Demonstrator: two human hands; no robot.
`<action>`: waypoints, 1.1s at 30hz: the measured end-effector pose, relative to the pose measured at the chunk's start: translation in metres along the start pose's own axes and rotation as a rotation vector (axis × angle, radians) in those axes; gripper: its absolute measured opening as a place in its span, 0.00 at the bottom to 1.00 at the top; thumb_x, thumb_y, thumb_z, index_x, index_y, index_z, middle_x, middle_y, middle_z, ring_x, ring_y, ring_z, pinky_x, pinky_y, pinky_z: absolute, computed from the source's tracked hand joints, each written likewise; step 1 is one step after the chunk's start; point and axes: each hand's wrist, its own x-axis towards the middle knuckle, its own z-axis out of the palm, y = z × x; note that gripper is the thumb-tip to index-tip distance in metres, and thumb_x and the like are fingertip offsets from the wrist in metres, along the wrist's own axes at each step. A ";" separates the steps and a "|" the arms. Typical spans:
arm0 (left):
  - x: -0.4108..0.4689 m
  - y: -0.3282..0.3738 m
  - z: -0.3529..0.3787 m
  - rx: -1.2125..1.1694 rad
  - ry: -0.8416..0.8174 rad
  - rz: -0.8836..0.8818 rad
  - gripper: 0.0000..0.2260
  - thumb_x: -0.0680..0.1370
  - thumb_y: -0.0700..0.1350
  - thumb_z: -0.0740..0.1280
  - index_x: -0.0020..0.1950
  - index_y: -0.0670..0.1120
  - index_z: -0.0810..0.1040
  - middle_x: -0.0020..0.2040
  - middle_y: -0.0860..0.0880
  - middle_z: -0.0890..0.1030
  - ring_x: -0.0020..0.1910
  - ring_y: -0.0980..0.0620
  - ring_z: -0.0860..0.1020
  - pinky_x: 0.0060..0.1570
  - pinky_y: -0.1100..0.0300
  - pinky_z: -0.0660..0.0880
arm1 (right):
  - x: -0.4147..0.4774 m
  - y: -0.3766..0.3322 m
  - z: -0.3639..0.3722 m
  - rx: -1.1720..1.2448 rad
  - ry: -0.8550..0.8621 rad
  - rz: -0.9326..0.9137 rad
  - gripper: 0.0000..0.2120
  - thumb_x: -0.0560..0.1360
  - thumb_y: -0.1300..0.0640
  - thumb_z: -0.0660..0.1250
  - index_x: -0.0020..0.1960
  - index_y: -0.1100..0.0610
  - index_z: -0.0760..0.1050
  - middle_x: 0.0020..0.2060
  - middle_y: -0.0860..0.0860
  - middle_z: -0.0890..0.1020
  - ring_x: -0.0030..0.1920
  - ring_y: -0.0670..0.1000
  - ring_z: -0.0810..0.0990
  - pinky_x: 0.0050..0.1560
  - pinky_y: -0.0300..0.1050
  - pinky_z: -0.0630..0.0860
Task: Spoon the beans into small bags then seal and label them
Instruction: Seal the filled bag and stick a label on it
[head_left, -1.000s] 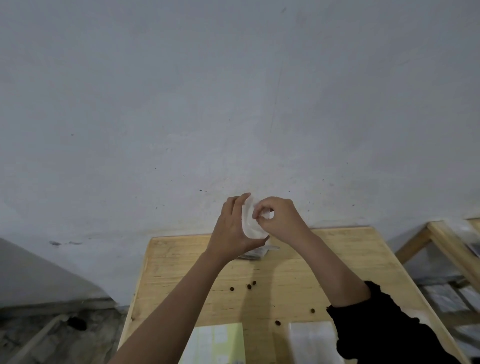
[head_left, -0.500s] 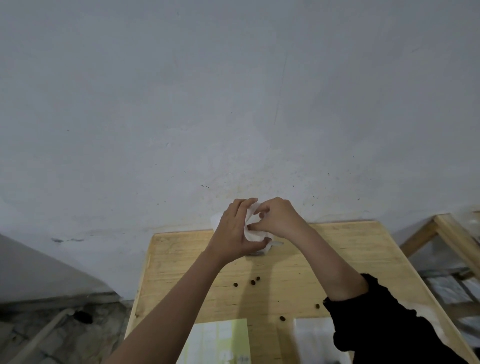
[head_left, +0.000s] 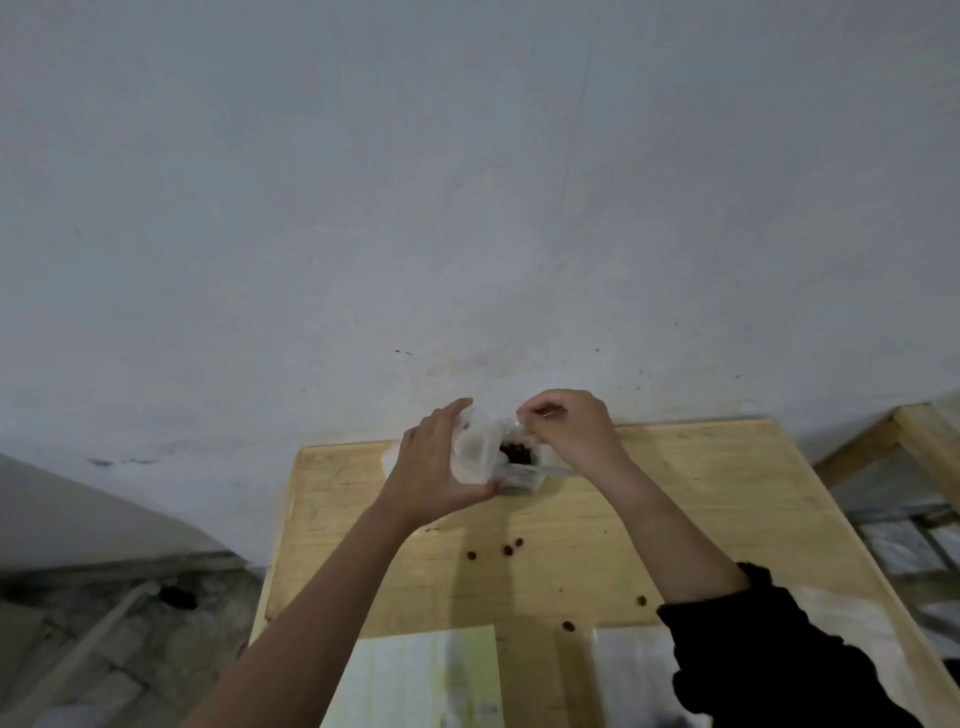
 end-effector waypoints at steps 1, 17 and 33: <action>-0.002 -0.006 0.003 0.037 -0.029 -0.035 0.44 0.61 0.68 0.65 0.72 0.52 0.57 0.64 0.56 0.68 0.63 0.57 0.66 0.64 0.60 0.57 | 0.003 0.010 0.000 -0.071 0.072 -0.010 0.04 0.73 0.62 0.68 0.43 0.57 0.82 0.40 0.49 0.84 0.41 0.45 0.81 0.46 0.37 0.77; 0.018 -0.039 0.036 -0.093 -0.400 -0.473 0.51 0.53 0.68 0.71 0.71 0.51 0.58 0.69 0.53 0.58 0.66 0.47 0.65 0.64 0.46 0.68 | 0.032 0.088 0.021 -0.139 0.076 0.100 0.05 0.73 0.64 0.69 0.46 0.63 0.82 0.40 0.51 0.81 0.43 0.48 0.78 0.47 0.38 0.72; 0.007 -0.033 0.056 -0.135 -0.183 -0.322 0.49 0.57 0.67 0.68 0.75 0.53 0.57 0.74 0.57 0.56 0.71 0.56 0.60 0.67 0.45 0.63 | 0.034 0.090 0.030 0.465 0.210 0.156 0.10 0.80 0.59 0.59 0.50 0.60 0.78 0.41 0.52 0.81 0.45 0.48 0.81 0.51 0.39 0.79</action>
